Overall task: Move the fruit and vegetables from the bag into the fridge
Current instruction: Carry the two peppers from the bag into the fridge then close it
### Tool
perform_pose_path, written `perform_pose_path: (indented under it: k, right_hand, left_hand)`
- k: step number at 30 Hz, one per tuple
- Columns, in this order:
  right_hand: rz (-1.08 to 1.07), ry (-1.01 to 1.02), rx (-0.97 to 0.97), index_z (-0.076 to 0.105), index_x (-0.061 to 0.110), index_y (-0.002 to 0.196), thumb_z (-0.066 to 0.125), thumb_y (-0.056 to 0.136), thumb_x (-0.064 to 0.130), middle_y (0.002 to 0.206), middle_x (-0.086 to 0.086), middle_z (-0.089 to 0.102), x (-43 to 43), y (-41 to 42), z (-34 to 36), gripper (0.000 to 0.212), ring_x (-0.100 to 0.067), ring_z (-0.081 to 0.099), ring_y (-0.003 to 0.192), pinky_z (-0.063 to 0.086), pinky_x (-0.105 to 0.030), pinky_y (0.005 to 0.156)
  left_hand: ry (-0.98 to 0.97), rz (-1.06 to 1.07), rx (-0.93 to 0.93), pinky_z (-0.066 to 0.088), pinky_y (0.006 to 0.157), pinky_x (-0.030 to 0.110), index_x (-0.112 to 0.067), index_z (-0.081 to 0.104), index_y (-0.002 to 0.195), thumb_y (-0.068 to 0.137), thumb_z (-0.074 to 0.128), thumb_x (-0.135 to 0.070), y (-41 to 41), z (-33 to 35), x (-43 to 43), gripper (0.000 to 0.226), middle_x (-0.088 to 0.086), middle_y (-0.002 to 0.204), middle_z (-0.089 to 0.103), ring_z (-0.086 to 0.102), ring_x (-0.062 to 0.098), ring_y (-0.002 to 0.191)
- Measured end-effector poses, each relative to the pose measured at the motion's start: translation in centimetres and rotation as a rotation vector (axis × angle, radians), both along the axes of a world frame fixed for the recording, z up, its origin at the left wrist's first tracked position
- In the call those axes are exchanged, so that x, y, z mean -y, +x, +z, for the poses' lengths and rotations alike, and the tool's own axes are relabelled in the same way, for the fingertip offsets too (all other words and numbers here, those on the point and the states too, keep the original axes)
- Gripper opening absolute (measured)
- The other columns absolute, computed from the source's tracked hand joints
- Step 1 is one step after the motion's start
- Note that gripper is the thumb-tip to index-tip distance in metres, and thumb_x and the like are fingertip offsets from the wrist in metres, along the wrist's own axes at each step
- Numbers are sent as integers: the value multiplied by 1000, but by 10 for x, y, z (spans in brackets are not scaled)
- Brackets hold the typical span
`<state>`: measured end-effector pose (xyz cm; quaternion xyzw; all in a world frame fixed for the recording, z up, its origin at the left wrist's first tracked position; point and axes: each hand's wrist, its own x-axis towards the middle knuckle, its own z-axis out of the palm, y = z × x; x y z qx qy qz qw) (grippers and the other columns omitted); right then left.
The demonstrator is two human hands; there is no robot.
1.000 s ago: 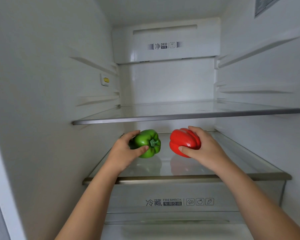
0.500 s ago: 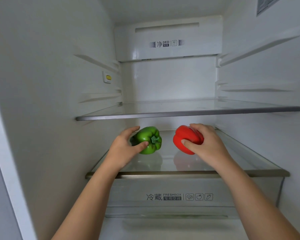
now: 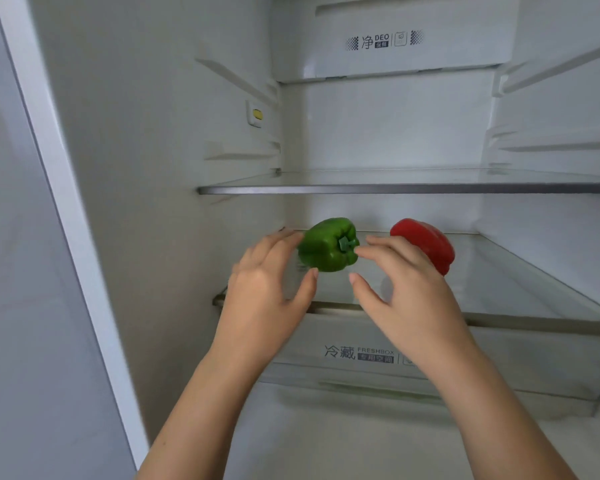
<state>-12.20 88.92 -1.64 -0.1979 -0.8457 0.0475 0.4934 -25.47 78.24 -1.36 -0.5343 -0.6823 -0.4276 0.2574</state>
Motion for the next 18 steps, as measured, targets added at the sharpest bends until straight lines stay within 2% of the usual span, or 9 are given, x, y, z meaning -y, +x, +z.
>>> perform_pose_path:
  k: [3, 6, 11, 15, 18]
  right_hand:
    - [56, 8, 36, 64, 12, 107, 53, 81, 29, 108, -3, 64, 19, -6, -5, 33, -24, 60, 97, 48, -35, 83]
    - [115, 65, 34, 65, 10, 107, 48, 82, 29, 105, -4, 66, 38, -13, -10, 35, -24, 60, 94, 49, -38, 82]
    - [291, 128, -2, 65, 7, 105, 53, 83, 22, 102, -6, 66, 76, -33, -28, 29, -24, 60, 95, 46, -37, 85]
    - [416, 142, 13, 66, 5, 103, 54, 82, 18, 101, -8, 66, 107, -51, -42, 28, -27, 61, 95, 48, -41, 84]
    - [490, 169, 22, 67, 6, 103, 52, 83, 21, 100, -7, 67, 130, -57, -44, 29, -26, 62, 93, 49, -37, 83]
  left_hand:
    - [40, 83, -61, 44, 94, 39, -9, 59, 116, 82, 47, -34, 10, -12, 26, 44, 6, 120, 60, 54, 24, 112]
    - [60, 174, -134, 44, 92, 45, -6, 61, 112, 85, 49, -27, 17, -24, 56, 36, 8, 117, 61, 55, 28, 112]
    - [43, 346, -223, 43, 93, 46, -2, 62, 109, 87, 52, -19, 21, -42, 102, 30, 11, 117, 61, 53, 29, 114]
    - [6, 489, -209, 43, 92, 42, -2, 63, 109, 87, 53, -17, 19, -53, 141, 28, 10, 116, 62, 53, 26, 113]
    - [7, 569, -190, 44, 93, 41, -3, 63, 109, 88, 52, -17, 21, -60, 171, 28, 9, 115, 63, 53, 26, 113]
